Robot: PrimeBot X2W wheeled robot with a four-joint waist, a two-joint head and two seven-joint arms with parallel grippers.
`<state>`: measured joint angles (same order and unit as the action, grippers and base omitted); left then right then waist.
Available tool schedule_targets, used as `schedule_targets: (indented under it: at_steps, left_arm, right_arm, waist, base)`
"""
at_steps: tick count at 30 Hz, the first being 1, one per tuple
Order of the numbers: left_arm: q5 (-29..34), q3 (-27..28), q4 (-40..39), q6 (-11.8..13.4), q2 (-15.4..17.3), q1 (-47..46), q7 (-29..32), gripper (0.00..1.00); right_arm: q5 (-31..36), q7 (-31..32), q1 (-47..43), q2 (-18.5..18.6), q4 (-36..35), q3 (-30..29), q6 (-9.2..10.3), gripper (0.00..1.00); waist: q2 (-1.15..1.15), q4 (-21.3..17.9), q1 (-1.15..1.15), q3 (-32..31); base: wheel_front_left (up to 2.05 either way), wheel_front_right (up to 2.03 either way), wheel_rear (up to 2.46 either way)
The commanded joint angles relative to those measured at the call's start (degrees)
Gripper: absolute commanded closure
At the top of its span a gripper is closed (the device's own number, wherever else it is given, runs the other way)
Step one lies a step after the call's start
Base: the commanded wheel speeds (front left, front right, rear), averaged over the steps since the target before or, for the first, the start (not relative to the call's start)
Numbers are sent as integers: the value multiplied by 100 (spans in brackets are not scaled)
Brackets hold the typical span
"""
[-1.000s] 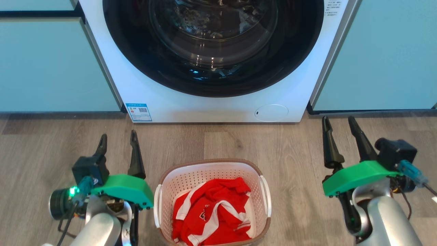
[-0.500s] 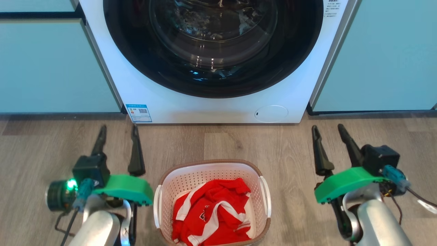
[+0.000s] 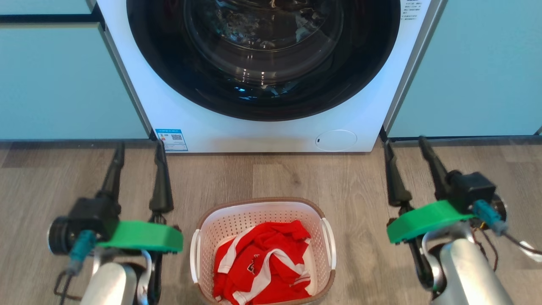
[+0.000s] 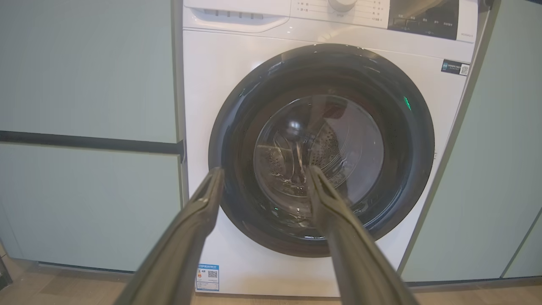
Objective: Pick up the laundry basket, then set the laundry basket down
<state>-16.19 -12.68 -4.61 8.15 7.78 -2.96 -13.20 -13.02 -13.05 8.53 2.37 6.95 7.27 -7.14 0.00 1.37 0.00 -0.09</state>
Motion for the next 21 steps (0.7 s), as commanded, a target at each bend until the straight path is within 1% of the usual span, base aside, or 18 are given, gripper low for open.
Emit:
schedule_targets:
  at_steps: [1,7,10,15,21]
  left_arm:
    - [207,246,-150,-88,-6,-193,-69,0]
    - [813,401,499,-722,-202,-43,-170,0]
    - [883,485,974,-975,-314,5,-180,0]
    - [734,583,1614,-1206,-416,30,-180,0]
    - [728,752,1778,-1295,-466,-45,-180,0]
  right_arm:
    - [142,-85,149,47,-135,168,-34,0]
    - [284,-186,111,51,342,200,-35,0]
    - [268,-195,79,51,620,158,-35,0]
    - [252,-195,74,51,830,154,-35,0]
    - [251,-195,95,51,920,185,-35,0]
  waist:
    - [0,-5,0,-2]
    - [0,-40,0,-20]
    - [0,-65,0,-27]
    - [0,-74,0,-54]
    - [0,-86,0,-66]
  base:
    - [0,0,0]
    - [0,0,0]
    - [0,0,0]
    - [0,0,0]
    - [0,0,0]
